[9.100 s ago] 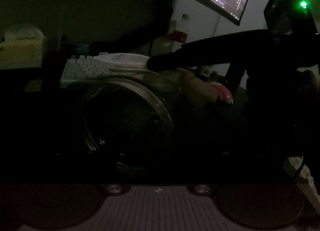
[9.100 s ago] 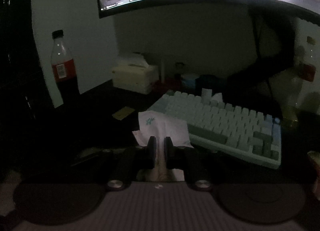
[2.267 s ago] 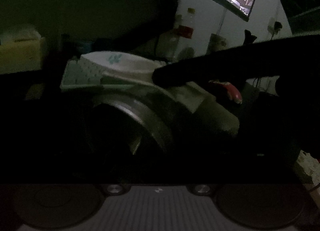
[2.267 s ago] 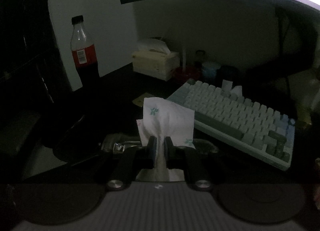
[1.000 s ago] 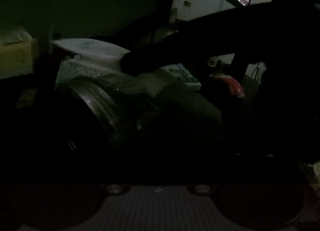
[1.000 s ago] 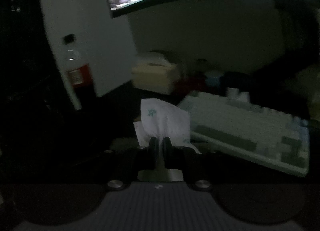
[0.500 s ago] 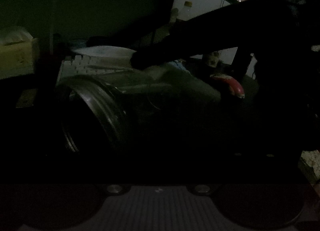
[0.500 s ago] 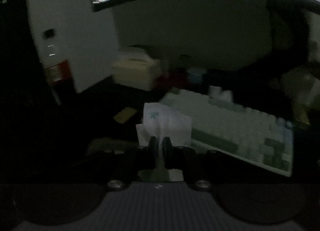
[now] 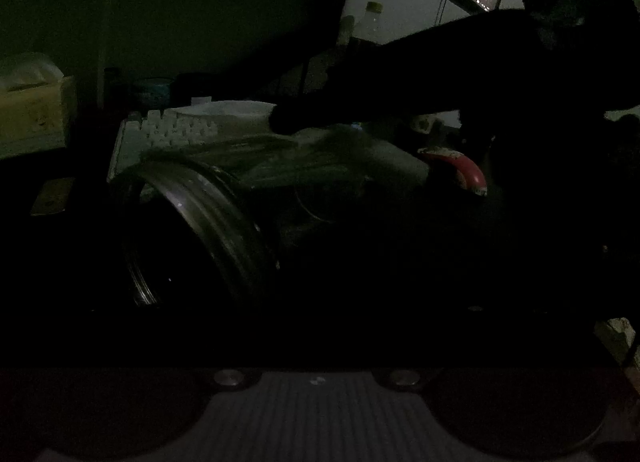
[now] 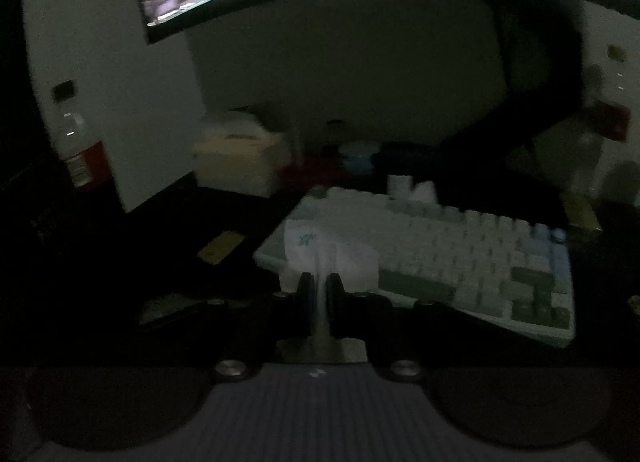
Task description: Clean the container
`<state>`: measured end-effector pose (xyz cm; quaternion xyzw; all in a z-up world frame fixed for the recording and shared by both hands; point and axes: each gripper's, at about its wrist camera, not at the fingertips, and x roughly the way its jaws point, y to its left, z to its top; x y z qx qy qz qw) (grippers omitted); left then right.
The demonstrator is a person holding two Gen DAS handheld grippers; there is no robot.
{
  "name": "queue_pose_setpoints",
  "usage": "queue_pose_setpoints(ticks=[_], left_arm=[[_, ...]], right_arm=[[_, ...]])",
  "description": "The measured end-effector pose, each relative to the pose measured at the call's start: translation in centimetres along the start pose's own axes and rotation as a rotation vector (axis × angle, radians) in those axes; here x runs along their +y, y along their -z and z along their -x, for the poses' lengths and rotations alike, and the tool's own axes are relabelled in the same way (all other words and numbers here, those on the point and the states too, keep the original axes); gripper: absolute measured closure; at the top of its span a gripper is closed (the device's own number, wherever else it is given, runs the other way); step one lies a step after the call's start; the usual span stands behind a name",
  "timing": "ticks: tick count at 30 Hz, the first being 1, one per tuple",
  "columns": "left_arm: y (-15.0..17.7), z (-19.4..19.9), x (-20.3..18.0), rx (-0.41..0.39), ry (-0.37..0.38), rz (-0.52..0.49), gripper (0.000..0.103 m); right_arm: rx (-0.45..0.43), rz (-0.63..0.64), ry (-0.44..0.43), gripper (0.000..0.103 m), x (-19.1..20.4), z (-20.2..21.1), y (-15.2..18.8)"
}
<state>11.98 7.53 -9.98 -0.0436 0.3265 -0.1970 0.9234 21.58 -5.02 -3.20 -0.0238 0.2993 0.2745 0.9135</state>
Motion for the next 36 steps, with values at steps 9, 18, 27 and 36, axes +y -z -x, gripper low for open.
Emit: queue_pose_setpoints(ticks=[9,18,27,36], left_arm=[[0.4,-0.5,-0.1,-0.009,0.008,-0.013,0.0],[1.2,0.6,0.2,-0.026,0.087,0.045,0.0],[3.1,0.6,-5.6,-0.01,0.054,-0.15,0.0],[3.9,0.9,-6.7,-0.042,0.039,-0.15,0.0]], right_arm=[[0.033,0.073,-0.204,0.094,2.8,1.7,0.5],[0.027,0.008,-0.102,0.094,-0.4,2.5,1.2],[0.009,0.106,-0.185,0.093,1.6,6.3,3.3],[-0.021,0.05,-0.111,0.093,0.1,6.7,3.9]])
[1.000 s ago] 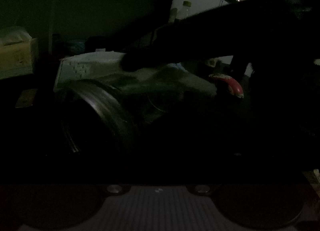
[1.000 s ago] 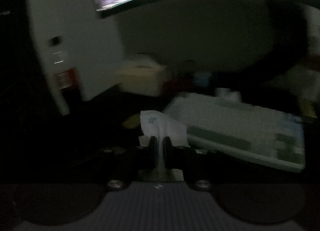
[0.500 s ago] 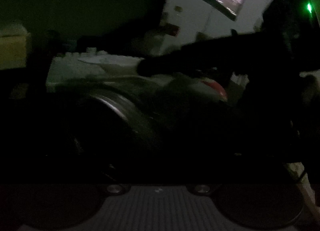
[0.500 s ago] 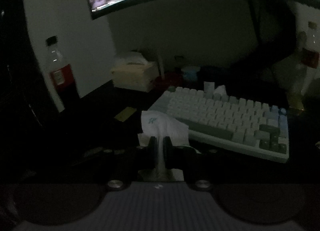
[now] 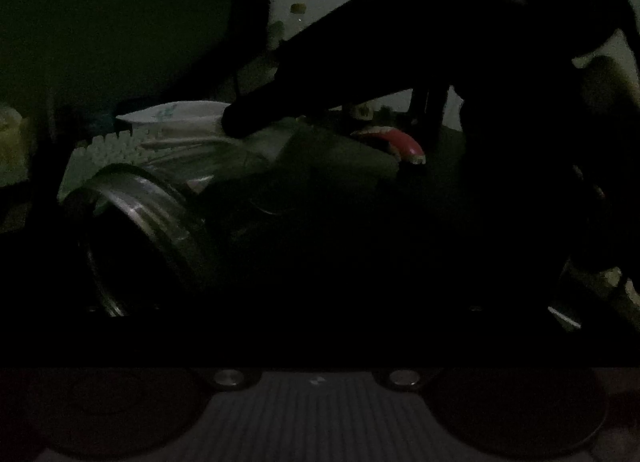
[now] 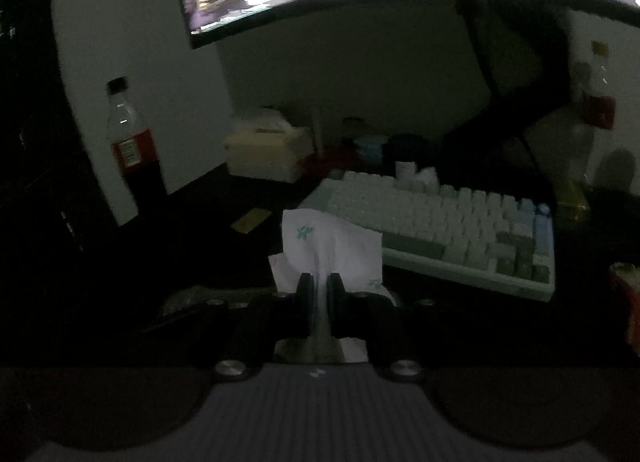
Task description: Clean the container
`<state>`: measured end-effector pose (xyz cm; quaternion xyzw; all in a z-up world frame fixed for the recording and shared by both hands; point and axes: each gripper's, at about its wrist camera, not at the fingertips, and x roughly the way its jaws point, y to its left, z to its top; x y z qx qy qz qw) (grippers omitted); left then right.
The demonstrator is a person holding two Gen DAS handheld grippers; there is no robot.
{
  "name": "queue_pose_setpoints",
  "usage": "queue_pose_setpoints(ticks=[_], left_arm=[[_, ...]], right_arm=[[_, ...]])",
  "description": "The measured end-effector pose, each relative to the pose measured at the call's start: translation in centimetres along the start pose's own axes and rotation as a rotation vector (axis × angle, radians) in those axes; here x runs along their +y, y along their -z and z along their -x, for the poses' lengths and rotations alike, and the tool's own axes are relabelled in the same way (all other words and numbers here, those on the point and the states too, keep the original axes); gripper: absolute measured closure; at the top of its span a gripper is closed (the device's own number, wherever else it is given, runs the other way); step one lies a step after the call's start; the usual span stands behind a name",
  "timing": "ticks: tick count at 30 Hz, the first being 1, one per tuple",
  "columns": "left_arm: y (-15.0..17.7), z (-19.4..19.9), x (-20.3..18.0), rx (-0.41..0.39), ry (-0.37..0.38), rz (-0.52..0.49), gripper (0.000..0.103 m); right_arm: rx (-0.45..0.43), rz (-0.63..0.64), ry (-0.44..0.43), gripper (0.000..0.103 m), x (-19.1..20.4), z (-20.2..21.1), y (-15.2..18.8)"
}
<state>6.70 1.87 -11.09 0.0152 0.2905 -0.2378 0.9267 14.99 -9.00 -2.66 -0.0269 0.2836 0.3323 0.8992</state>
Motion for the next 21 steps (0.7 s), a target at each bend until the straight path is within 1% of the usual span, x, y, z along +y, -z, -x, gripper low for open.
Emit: queue_pose_setpoints(ticks=[2,3,4,8,9,11,15,17,18,19,21], left_arm=[[0.3,0.5,-0.1,-0.005,0.004,0.011,0.0],[0.4,0.7,0.0,-0.01,0.008,0.02,0.0],[0.5,0.9,0.0,-0.013,0.014,0.028,0.0],[0.7,1.7,0.4,-0.032,0.062,0.078,0.0],[0.8,1.9,0.4,-0.036,0.074,0.088,0.0],[0.8,2.1,0.6,-0.045,0.102,0.106,0.0],[0.7,1.9,0.8,-0.048,0.152,0.136,0.0],[0.8,1.6,0.7,-0.044,0.181,0.144,0.0],[0.8,1.6,0.5,-0.044,0.182,0.14,0.0],[0.8,1.6,0.3,-0.043,0.175,0.13,0.0],[0.8,1.5,-0.2,-0.041,0.168,0.105,0.0]], right_arm=[[-0.013,0.052,-0.063,0.093,1.0,0.2,0.3],[-0.015,0.067,-0.076,0.093,1.1,0.2,0.4],[-0.015,0.06,-0.069,0.093,0.9,0.0,0.3],[0.022,-0.049,0.008,0.093,-1.4,-0.8,-0.4],[0.031,-0.054,0.02,0.093,-1.5,-0.8,-0.5],[0.035,-0.016,0.023,0.093,-0.6,-0.3,-0.3],[0.058,-0.006,-0.103,0.093,0.7,1.0,0.2],[0.068,0.002,-0.129,0.093,0.7,1.3,0.2],[0.07,0.003,-0.122,0.093,0.5,1.4,0.2],[0.072,0.005,-0.097,0.093,0.1,1.4,0.2],[0.071,0.01,-0.008,0.093,-0.9,1.2,0.1]])
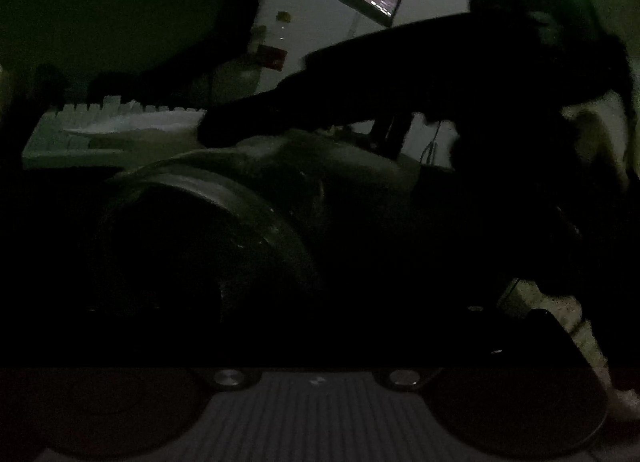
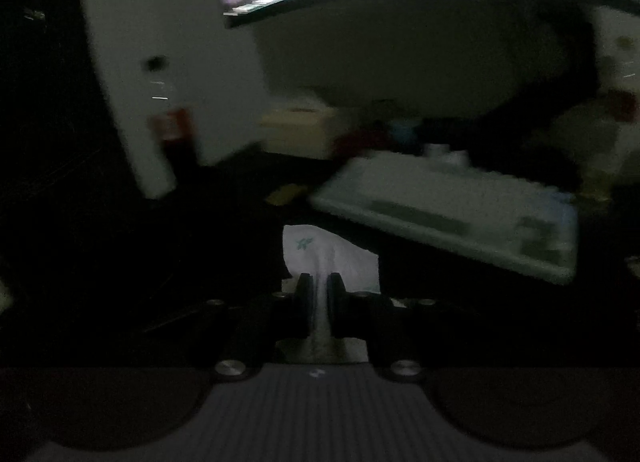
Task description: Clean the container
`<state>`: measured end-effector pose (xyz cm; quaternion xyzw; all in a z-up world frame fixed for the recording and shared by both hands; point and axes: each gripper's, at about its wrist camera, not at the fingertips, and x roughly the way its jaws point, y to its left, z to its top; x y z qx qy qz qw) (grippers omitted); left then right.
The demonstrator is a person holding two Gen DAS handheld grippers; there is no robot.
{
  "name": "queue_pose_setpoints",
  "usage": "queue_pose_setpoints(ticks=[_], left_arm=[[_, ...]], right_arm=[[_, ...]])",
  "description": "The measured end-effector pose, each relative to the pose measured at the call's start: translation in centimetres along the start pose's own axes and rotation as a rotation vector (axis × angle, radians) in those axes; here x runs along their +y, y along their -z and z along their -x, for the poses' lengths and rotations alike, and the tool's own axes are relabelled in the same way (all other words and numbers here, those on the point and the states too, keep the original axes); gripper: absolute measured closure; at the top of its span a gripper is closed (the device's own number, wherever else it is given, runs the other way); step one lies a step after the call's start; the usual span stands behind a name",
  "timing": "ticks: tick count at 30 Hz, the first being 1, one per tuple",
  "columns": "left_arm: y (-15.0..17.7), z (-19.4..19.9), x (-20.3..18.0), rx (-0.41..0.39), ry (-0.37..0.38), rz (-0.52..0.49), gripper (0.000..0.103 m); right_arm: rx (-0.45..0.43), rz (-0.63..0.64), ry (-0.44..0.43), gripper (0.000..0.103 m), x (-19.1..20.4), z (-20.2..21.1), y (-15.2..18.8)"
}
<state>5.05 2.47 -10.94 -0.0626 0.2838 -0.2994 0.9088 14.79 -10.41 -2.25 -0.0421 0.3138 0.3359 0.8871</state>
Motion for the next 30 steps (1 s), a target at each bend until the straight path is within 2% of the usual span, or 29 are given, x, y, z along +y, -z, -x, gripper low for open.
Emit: queue_pose_setpoints(ticks=[2,4,8,9,12,15,17,20,24,28,30], left_arm=[[0.1,0.0,-0.3,0.004,-0.001,-0.014,0.0],[0.1,-0.3,-0.4,0.006,-0.009,-0.026,0.0],[-0.1,-1.1,0.0,0.006,-0.033,-0.058,0.0],[-0.1,-1.4,0.2,0.007,-0.034,-0.063,0.0],[-0.2,-1.3,0.5,0.009,-0.023,-0.059,0.0],[-0.3,-1.2,1.0,0.009,-0.01,-0.045,0.0],[-0.4,-1.2,1.5,0.007,-0.01,-0.033,0.0],[-0.3,-0.6,1.3,0.005,-0.01,-0.027,0.0],[-0.3,-0.6,1.1,0.004,-0.021,-0.041,0.0],[-0.2,-0.5,1.1,0.005,-0.02,-0.042,0.0],[-0.2,-0.4,1.3,0.006,-0.013,-0.032,0.0]], right_arm=[[-0.005,-0.032,0.044,0.093,-0.9,0.1,0.2],[-0.017,-0.024,0.034,0.093,-0.3,0.9,0.6],[-0.05,0.034,-0.12,0.093,2.2,2.9,2.1],[-0.061,0.053,-0.127,0.093,2.5,3.2,2.4],[-0.086,0.061,-0.094,0.093,1.9,3.4,2.8],[-0.105,-0.032,-0.01,0.093,-1.2,2.6,2.5],[-0.121,-0.089,0.016,0.093,-2.3,2.2,2.6],[-0.155,-0.056,0.005,0.093,-1.1,2.2,3.0],[-0.153,-0.003,-0.155,0.093,1.6,2.6,3.4],[-0.157,0.098,-0.141,0.093,3.2,3.0,3.6],[-0.149,0.068,-0.093,0.093,2.1,3.0,3.3]])
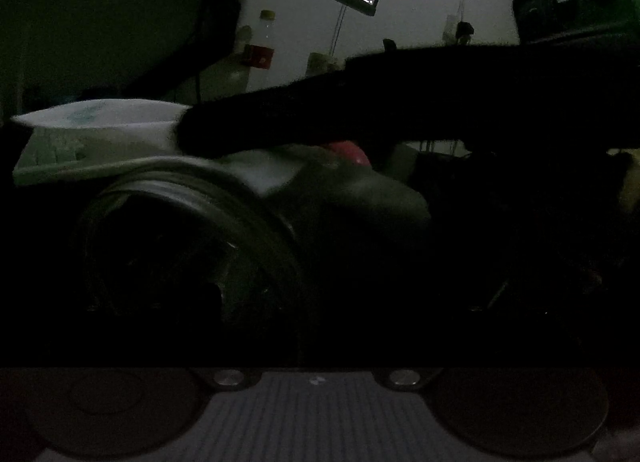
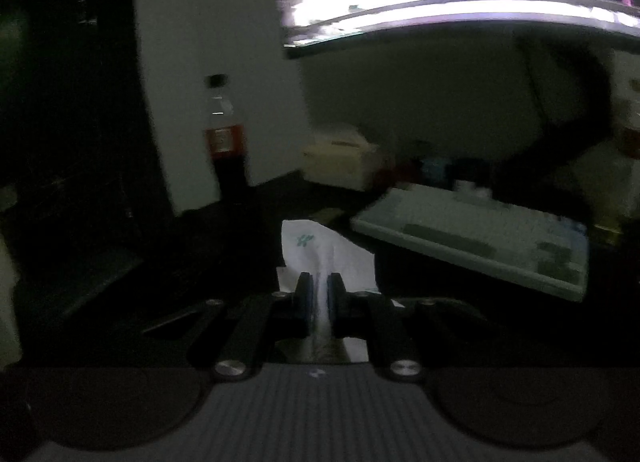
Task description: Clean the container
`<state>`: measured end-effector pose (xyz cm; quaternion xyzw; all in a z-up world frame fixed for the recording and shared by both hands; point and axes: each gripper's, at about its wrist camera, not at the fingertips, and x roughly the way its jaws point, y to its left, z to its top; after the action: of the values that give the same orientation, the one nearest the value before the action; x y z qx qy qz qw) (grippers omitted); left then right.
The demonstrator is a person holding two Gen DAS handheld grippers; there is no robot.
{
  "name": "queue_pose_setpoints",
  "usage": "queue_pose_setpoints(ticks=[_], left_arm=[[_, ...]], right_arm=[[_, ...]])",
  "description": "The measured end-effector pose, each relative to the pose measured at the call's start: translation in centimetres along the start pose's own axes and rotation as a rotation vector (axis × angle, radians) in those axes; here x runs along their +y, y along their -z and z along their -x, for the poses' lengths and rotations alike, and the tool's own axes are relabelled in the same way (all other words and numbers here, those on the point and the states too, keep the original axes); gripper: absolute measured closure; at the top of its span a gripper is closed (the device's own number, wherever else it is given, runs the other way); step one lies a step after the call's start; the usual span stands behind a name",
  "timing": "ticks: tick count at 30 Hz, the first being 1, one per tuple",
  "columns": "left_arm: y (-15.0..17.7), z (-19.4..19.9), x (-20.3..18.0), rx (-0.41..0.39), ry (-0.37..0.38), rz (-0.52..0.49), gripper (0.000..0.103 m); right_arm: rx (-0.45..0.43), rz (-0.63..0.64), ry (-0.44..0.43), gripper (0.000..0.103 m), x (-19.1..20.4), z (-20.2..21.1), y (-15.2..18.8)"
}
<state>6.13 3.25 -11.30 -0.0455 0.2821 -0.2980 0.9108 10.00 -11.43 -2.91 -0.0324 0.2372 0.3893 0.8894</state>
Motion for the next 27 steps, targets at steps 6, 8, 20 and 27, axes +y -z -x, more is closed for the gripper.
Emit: queue_pose_setpoints(ticks=[6,8,20,27], left_arm=[[0.0,0.3,0.5,-0.006,0.001,0.013,0.0],[0.1,0.3,0.5,-0.009,0.0,0.012,0.0],[-0.3,0.5,-0.3,0.036,-0.057,0.017,0.0],[-1.2,0.0,0.5,0.044,-0.077,0.054,0.0]], right_arm=[[0.001,-0.075,0.176,0.093,-3.3,-0.5,-0.2],[-0.006,-0.064,0.156,0.093,-2.3,-0.7,-0.2],[0.027,-0.057,0.105,0.093,-2.6,-1.7,-0.7],[0.034,-0.025,0.078,0.092,-0.7,-2.3,-1.1]])
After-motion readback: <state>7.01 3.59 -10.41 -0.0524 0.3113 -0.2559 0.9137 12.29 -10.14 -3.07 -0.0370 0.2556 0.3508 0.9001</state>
